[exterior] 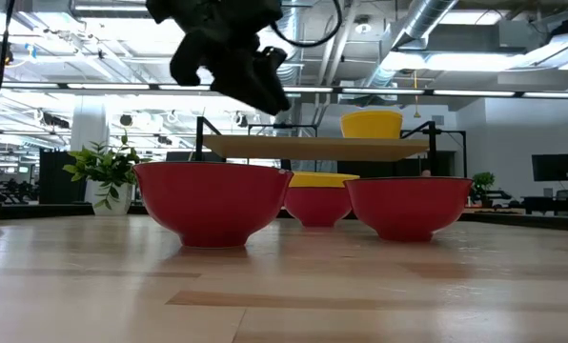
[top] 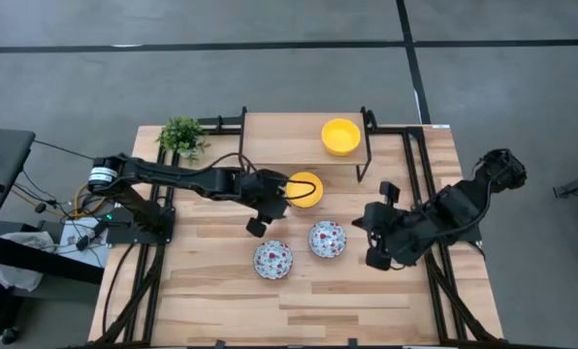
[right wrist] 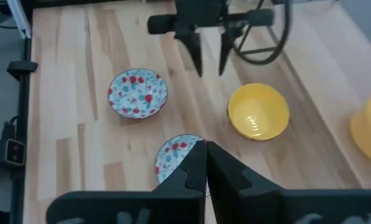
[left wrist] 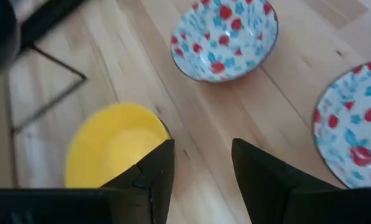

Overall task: Pick & Place Mini bowls
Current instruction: Stack the yellow bowl on the yellow bowl on the shelf

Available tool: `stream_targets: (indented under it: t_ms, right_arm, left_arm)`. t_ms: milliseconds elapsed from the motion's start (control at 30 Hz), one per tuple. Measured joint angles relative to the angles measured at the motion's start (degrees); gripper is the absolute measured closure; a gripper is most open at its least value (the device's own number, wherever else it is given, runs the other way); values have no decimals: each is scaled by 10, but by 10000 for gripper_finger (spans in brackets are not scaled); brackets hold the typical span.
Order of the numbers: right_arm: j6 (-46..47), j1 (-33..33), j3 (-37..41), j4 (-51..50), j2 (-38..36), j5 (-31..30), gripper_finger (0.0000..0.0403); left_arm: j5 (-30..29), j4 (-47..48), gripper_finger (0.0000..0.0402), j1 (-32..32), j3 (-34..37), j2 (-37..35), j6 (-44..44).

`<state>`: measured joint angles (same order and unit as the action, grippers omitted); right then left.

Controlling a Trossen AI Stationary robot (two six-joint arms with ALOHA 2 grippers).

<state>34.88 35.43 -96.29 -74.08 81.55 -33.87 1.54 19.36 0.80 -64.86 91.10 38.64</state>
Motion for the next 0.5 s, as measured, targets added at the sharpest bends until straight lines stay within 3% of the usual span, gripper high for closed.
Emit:
stream_targets:
  t_ms: [300, 500]
  right_arm:
    - [42, 35, 0, -3, 3, -11, 402]
    - [57, 49, 0, -2, 3, -14, 402]
  left_arm:
    - [-49, -30, 243, -2, 0, 76, 35]
    - [-87, -52, 243, -14, 0, 91, 50]
